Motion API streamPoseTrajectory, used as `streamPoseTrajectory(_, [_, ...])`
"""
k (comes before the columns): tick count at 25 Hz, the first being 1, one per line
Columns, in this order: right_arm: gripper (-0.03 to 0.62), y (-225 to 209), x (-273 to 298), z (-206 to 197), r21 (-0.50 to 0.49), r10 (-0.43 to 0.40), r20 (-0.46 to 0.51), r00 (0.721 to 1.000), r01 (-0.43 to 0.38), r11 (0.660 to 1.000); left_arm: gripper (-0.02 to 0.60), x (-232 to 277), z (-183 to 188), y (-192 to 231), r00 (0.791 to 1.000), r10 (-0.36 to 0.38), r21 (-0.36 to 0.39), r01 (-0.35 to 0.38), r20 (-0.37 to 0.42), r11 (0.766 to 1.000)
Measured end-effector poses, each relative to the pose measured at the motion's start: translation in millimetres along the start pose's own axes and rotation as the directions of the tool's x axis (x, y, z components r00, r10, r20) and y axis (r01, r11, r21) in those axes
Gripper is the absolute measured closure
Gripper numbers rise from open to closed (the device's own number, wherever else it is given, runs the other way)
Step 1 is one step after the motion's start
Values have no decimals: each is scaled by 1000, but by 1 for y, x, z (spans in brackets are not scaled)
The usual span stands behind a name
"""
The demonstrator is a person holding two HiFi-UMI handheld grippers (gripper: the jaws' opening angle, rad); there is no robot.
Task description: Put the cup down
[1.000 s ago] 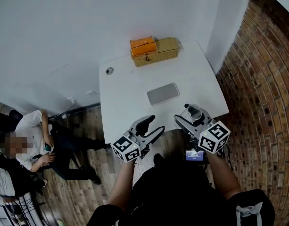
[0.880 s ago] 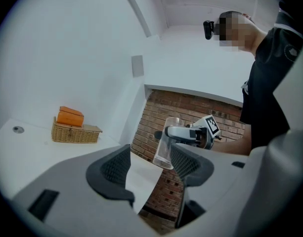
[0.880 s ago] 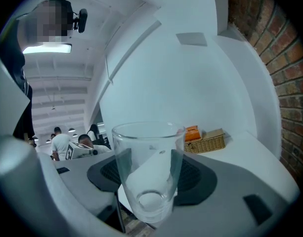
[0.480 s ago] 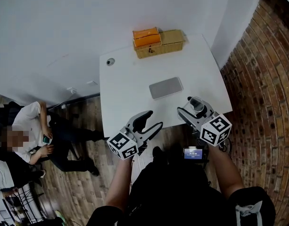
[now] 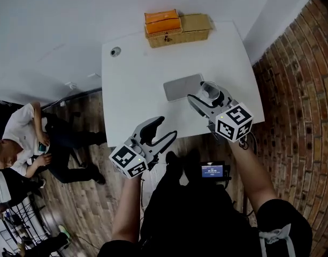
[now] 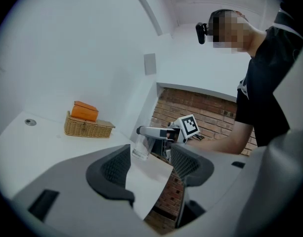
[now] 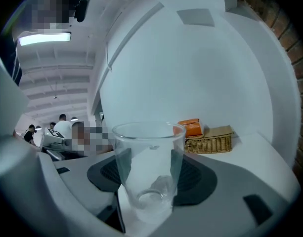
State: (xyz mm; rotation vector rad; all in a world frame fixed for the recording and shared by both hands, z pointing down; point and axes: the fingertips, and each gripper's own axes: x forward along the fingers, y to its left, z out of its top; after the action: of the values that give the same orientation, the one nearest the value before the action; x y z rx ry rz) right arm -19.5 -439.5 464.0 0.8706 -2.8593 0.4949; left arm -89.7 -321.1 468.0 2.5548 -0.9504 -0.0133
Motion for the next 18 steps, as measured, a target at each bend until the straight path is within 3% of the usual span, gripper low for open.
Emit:
streamPoseTrajectory(7, [310, -12, 53, -17, -33, 12, -24, 1000, -12, 999, 319, 2, -3, 17, 999, 35, -34, -35, -1, 999])
streamPoseTrajectory(12, [310, -11, 85, -44, -158, 15, -78, 997, -27, 987, 319, -2, -7, 23, 998, 62, -55, -62, -10, 997])
streamPoseTrajectory(18, [310, -15, 113, -69, -208, 14, -105, 994, -35, 977, 319, -14, -20, 28, 995, 99, -81, -101, -28, 992])
